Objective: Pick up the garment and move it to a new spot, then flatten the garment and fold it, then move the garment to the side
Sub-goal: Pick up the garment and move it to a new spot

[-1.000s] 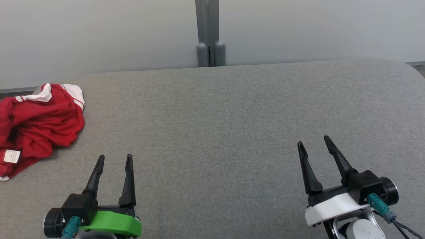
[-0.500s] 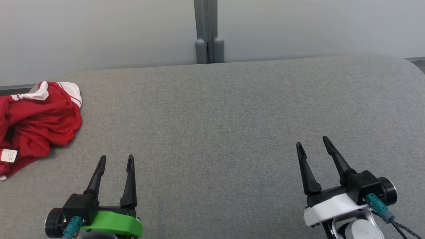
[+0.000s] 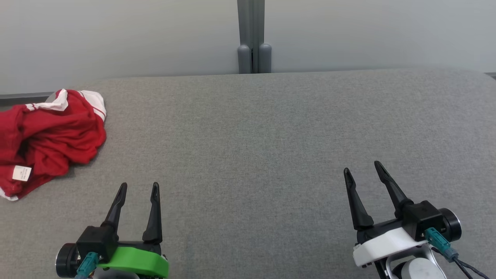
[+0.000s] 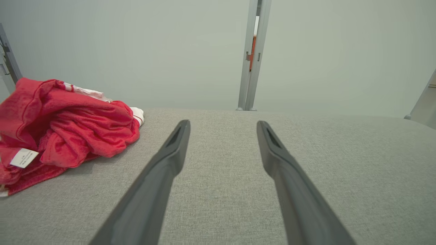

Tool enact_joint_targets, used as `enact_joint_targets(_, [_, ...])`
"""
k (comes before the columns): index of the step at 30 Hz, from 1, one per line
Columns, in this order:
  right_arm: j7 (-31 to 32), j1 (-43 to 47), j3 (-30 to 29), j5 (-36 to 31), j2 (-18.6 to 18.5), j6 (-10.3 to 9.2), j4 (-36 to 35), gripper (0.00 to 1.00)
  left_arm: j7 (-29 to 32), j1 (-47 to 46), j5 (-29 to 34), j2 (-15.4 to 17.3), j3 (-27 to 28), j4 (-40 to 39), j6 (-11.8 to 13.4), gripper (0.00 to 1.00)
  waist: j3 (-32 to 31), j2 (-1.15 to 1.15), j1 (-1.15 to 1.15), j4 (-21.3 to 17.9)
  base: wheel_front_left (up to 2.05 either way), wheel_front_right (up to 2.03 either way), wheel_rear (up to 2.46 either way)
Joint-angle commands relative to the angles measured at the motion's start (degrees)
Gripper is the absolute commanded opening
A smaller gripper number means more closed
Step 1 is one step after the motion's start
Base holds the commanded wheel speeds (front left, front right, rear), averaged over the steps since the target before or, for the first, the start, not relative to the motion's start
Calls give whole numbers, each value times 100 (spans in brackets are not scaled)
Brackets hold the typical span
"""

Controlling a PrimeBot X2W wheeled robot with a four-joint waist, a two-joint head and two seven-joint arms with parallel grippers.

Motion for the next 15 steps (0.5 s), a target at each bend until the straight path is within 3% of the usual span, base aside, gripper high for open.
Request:
enact_joint_targets(1, [-18, 65, 8, 24, -17, 2, 6, 100, -3, -39, -25, 38, 6, 10, 14, 100, 5, 0, 0, 160, 0, 0, 0])
enact_joint_targets(15, [-18, 113, 47, 87, -17, 1, 15, 100, -3, 62, 62, 36, 81, 32, 88, 100, 26, 0, 0, 1291, 0, 0, 0])
